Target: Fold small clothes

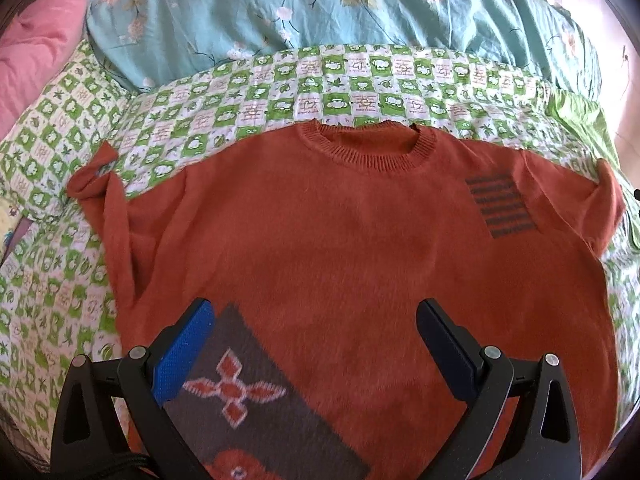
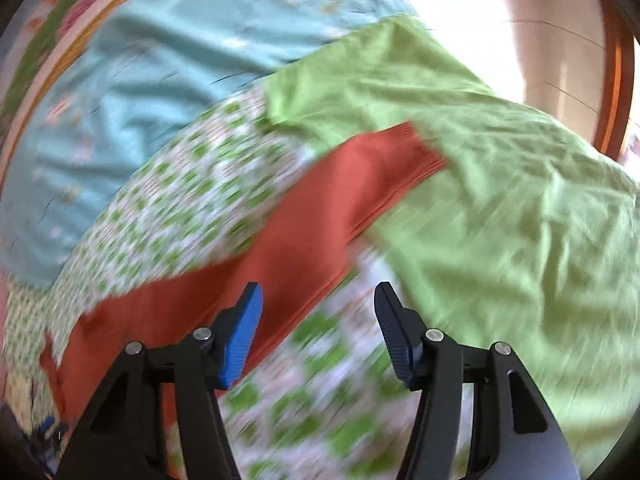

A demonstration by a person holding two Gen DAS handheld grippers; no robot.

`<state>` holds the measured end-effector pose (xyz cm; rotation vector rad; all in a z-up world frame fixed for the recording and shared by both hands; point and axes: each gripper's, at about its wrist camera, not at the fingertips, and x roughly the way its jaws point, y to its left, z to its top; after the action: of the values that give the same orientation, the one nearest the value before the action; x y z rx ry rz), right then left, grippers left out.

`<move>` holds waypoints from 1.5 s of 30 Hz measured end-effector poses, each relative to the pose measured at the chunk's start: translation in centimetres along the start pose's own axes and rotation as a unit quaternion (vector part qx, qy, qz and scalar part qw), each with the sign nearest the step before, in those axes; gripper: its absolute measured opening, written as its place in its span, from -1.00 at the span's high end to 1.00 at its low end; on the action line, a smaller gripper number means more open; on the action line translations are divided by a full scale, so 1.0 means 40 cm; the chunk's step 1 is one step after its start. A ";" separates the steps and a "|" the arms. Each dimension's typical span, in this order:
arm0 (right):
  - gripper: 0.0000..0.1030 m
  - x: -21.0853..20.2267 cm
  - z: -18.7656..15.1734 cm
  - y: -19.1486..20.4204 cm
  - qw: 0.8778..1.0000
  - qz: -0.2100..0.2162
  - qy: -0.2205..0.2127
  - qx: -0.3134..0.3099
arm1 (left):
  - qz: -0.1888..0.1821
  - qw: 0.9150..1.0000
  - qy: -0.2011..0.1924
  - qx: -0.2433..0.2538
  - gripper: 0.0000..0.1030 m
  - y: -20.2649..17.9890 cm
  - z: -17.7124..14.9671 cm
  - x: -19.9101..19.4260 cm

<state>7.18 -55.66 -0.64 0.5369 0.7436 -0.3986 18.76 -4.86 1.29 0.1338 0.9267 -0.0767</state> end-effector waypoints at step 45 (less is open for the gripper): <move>0.86 0.202 -0.460 0.991 0.879 0.370 0.246 -0.176 | -0.111 0.990 0.007 -0.086 -0.97 0.209 -0.073 -0.004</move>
<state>23.49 -14.58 -5.29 0.5365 1.0035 0.6064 17.40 3.85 0.39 -0.1299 0.9559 -0.2014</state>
